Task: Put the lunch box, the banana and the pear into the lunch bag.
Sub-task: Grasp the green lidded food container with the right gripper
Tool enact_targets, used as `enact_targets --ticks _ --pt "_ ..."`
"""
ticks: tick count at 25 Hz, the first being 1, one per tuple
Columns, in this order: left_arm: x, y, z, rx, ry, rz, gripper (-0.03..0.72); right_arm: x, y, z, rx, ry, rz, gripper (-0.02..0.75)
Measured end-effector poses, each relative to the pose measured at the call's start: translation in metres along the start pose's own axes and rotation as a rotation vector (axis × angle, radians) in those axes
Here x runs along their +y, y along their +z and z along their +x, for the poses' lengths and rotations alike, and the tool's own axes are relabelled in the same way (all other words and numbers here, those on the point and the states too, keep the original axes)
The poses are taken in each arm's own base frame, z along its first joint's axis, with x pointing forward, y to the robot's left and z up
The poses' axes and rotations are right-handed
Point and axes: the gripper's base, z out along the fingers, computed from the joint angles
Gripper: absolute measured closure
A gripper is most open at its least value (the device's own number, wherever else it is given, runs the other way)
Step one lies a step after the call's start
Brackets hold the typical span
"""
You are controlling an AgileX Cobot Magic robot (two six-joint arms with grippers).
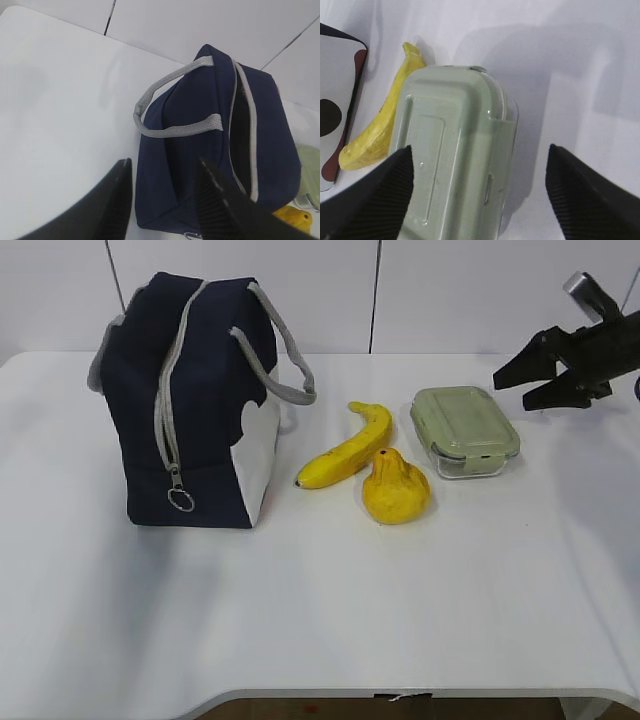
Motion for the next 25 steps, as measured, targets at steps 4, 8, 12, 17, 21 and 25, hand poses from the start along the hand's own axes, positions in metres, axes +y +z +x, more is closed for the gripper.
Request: enact_targets --ticks 4,8,12,17,21,25 --pt "0.0 0.0 0.0 0.0 0.0 0.0 0.367 0.0 0.0 0.0 0.0 0.002 0.0 0.094" --pt "0.0 0.0 0.0 0.0 0.0 0.0 0.367 -0.001 0.0 0.001 0.008 0.039 0.01 0.104" --pt "0.0 0.0 0.0 -0.002 0.0 0.0 0.367 -0.002 0.001 0.002 0.025 0.088 0.029 0.12" --pt "0.0 0.0 -0.001 -0.006 0.0 0.0 0.367 0.007 0.008 0.001 0.042 0.1 0.029 0.132" --pt "0.0 0.001 -0.001 -0.006 -0.001 -0.002 0.367 0.025 0.006 -0.003 0.057 0.084 0.055 0.141" --pt "0.001 0.002 0.0 -0.001 -0.002 -0.003 0.367 0.034 -0.001 -0.006 0.072 0.068 0.099 0.142"
